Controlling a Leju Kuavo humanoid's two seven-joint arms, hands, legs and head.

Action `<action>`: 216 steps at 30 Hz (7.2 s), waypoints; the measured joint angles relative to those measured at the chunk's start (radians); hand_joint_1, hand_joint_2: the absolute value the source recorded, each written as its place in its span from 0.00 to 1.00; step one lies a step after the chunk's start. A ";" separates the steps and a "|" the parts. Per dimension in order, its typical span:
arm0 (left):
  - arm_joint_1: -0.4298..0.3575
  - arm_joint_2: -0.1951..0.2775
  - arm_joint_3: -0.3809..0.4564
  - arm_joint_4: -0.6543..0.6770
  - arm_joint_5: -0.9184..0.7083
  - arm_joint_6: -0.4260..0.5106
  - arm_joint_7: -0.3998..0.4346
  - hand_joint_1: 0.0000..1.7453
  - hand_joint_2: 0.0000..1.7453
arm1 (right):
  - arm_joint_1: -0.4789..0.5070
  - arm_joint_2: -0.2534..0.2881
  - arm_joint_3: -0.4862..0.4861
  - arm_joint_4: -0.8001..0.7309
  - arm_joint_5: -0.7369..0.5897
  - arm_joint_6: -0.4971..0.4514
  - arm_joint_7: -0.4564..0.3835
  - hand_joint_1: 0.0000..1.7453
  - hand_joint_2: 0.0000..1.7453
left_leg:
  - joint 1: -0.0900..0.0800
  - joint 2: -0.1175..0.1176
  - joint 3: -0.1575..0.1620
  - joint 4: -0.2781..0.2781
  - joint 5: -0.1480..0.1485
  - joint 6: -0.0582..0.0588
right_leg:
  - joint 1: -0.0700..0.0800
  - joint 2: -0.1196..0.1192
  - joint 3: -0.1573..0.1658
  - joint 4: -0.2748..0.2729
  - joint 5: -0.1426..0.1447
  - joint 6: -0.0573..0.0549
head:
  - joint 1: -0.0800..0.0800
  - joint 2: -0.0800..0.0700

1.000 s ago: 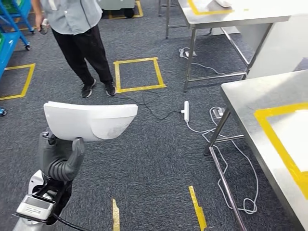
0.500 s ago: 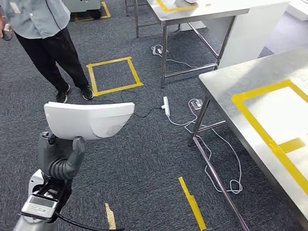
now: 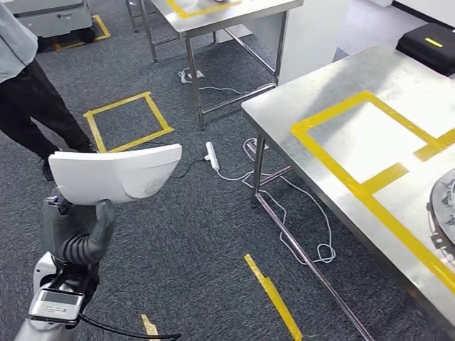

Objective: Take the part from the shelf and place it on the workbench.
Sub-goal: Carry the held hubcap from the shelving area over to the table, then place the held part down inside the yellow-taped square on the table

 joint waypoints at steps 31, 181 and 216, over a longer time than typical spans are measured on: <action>0.012 0.002 0.008 -0.002 -0.004 0.015 -0.001 1.00 1.00 | -0.002 0.000 -0.002 0.006 0.008 0.003 0.000 0.00 0.00 | 0.006 -0.012 0.015 -0.038 0.014 0.002 | -0.001 0.015 -0.010 0.001 0.008 0.003 | 0.001 0.000; 0.054 0.029 0.114 -0.016 0.075 0.104 0.073 1.00 1.00 | 0.002 0.000 0.064 0.038 0.063 -0.026 0.031 0.00 0.00 | -0.002 -0.001 -0.058 0.069 -0.062 -0.003 | -0.008 -0.056 -0.001 0.013 -0.024 0.005 | -0.013 0.000; -0.023 0.104 0.527 0.240 0.030 0.106 0.158 1.00 1.00 | -0.008 -0.010 0.066 0.038 0.092 0.001 0.018 0.00 0.00 | 0.010 0.000 0.030 -0.086 0.042 -0.012 | 0.001 -0.058 0.001 0.006 -0.015 0.003 | -0.011 0.000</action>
